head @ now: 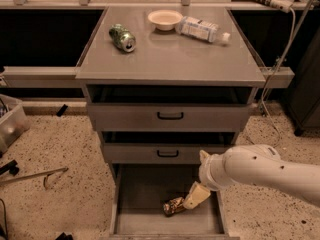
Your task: Pick orange can from bottom drawer and place on counter
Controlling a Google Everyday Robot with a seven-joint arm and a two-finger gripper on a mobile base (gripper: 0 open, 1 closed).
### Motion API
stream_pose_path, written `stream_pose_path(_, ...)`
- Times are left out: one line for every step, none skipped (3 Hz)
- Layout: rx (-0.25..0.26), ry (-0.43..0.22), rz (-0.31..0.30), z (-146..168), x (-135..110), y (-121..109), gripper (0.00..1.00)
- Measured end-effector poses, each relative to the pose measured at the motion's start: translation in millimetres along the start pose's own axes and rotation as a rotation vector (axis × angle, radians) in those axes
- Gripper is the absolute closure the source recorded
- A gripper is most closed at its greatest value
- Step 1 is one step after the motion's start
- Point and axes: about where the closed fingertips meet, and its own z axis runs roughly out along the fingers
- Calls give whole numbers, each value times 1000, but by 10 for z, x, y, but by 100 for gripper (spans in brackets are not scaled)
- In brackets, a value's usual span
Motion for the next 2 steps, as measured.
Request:
stream_pose_path(0, 0, 0, 0, 0, 0, 0)
stream_pose_path(-39, -23, -2, 150, 38, 39, 0)
